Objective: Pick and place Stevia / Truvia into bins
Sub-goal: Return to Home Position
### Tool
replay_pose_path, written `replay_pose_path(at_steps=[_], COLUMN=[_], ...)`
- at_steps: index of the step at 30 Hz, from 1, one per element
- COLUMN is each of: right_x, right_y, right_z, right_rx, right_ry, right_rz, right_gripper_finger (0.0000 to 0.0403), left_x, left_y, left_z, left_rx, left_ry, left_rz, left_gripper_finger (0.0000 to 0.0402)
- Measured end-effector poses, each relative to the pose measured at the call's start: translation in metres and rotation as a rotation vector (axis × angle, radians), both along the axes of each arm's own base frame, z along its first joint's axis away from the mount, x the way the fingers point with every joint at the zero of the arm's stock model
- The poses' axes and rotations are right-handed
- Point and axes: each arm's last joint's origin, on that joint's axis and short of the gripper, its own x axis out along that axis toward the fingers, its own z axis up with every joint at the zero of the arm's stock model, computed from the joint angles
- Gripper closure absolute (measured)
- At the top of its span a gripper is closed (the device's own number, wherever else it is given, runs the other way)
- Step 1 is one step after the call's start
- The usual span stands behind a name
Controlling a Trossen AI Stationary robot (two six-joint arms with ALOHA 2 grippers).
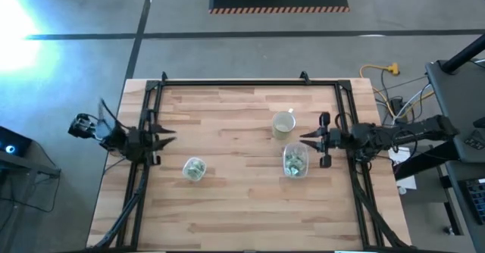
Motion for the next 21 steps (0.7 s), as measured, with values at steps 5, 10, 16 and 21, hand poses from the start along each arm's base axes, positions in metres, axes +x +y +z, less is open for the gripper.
replay_pose_path(at_steps=[5, 10, 16, 21], right_x=[-0.003, -0.008, -0.013, -0.016], right_y=[-0.003, -0.005, -0.006, -0.006], right_z=[-0.01, -0.003, -0.007, -0.002], right_rx=[-0.01, -0.031, -0.033, -0.037], right_ry=[-0.008, -0.069, -0.1, -0.145], right_rz=[-0.024, -0.033, -0.034, -0.035], right_gripper_finger=[0.0342, 0.0342, 0.0342, 0.0342], left_x=[0.004, 0.002, 0.004, 0.009], left_y=[-0.001, -0.001, -0.001, -0.004], left_z=[-0.012, -0.009, -0.01, -0.014], left_rx=[0.016, 0.002, -0.017, -0.014], left_ry=[0.086, 0.058, 0.014, -0.079], left_rz=[-0.003, 0.002, 0.013, -0.081], left_gripper_finger=[0.0338, 0.0338, 0.0338, 0.0338])
